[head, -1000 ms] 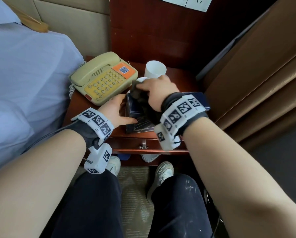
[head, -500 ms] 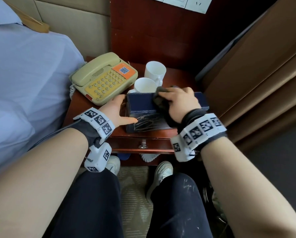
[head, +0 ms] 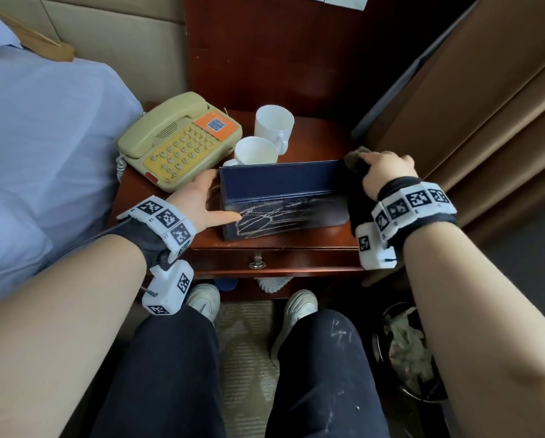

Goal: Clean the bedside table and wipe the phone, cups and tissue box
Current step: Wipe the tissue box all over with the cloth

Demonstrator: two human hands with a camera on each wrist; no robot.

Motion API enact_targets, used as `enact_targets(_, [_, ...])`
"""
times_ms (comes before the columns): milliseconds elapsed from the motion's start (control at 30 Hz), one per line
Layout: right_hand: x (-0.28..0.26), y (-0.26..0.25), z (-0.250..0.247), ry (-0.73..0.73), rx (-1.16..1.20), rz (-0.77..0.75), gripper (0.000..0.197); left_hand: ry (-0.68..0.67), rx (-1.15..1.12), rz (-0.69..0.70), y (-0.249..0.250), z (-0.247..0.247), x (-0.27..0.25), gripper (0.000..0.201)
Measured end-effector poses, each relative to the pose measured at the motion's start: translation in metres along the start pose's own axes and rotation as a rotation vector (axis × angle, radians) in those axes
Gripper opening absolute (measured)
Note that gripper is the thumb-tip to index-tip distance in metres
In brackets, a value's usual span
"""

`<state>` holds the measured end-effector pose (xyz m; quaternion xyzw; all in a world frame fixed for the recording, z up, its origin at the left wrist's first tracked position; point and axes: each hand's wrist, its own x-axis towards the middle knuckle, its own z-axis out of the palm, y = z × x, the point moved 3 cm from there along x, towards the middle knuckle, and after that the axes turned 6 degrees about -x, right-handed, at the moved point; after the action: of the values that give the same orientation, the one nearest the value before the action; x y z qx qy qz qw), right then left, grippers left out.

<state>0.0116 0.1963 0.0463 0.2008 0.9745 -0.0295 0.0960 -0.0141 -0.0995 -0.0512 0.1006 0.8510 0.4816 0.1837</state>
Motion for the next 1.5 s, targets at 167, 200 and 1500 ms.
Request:
enact_targets(167, [-0.052, -0.098, 0.015, 0.184, -0.151, -0.609, 0.058, 0.007, -0.031, 0.016, 0.001, 0.001, -0.001, 0.110])
enact_targets(200, [-0.063, -0.112, 0.025, 0.166, -0.159, -0.693, 0.057, 0.013, -0.043, 0.015, 0.002, 0.002, -0.002, 0.109])
enact_targets(1500, [-0.057, 0.035, -0.061, 0.369, 0.321, -0.423, 0.044, -0.012, 0.636, 0.206, 0.213, -0.017, -0.058, 0.086])
